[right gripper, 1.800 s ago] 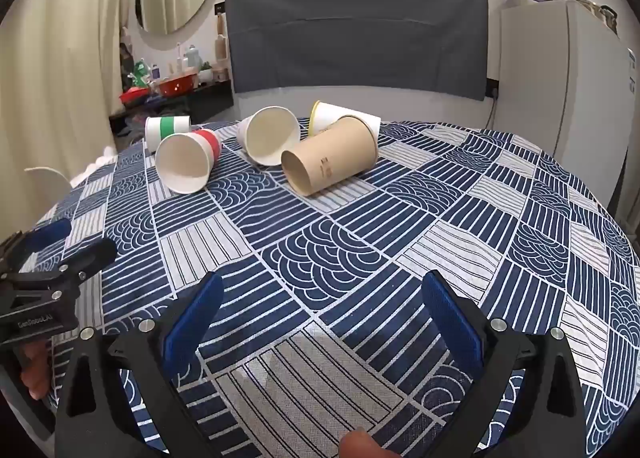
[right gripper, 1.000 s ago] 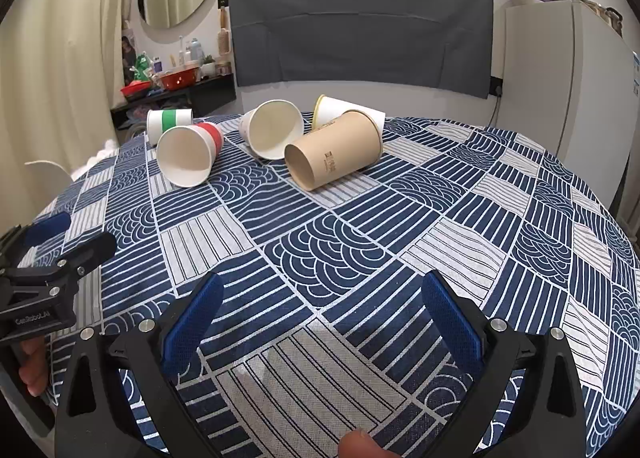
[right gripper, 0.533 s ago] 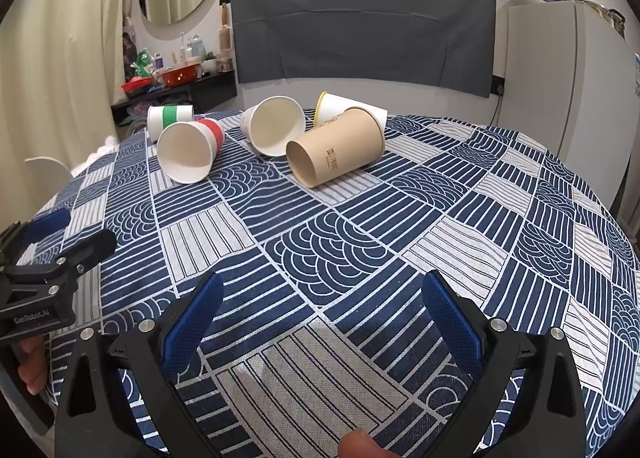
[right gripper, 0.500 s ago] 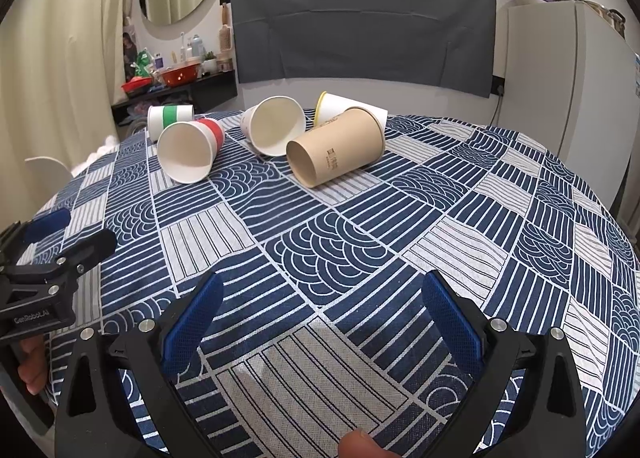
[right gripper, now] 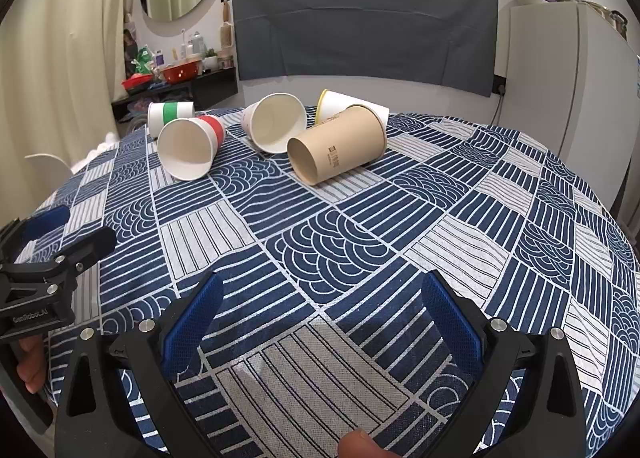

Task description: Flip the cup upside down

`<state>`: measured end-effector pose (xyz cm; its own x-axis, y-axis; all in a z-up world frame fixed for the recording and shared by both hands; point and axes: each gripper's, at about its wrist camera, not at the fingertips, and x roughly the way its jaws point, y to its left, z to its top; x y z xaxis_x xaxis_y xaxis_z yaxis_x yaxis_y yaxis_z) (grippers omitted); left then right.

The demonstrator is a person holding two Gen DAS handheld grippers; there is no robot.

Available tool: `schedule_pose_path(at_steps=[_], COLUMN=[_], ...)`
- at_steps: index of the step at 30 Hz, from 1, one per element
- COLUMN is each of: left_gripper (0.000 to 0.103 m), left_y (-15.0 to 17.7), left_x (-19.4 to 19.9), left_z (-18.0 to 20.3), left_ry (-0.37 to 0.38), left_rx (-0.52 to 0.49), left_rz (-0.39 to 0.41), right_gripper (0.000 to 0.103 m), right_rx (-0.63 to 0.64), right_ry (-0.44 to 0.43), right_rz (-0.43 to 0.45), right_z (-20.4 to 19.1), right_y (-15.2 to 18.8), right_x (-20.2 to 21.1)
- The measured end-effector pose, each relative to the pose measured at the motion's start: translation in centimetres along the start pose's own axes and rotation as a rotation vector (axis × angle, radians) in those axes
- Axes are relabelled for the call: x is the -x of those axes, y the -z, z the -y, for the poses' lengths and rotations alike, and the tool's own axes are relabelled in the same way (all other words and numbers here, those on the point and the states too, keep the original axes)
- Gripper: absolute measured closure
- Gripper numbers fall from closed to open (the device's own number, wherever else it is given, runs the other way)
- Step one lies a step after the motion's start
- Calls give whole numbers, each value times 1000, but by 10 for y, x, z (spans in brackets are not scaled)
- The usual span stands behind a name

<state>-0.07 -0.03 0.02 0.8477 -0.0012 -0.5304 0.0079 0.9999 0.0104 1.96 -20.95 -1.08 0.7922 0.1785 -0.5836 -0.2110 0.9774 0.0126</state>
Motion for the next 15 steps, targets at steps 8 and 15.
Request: schedule_pose_path(at_steps=[8, 15], left_gripper=[6, 6], left_y=[2, 1], left_x=[4, 4], left_z=[1, 3], left_ry=[-2, -3], left_rx=[-3, -4], left_rz=[5, 5], right_gripper=[8, 8], right_rx=[4, 8], right_ry=[-1, -3], right_rz=[-3, -6], right_z=[-1, -1], right_y=[0, 0], right_x=[-1, 0])
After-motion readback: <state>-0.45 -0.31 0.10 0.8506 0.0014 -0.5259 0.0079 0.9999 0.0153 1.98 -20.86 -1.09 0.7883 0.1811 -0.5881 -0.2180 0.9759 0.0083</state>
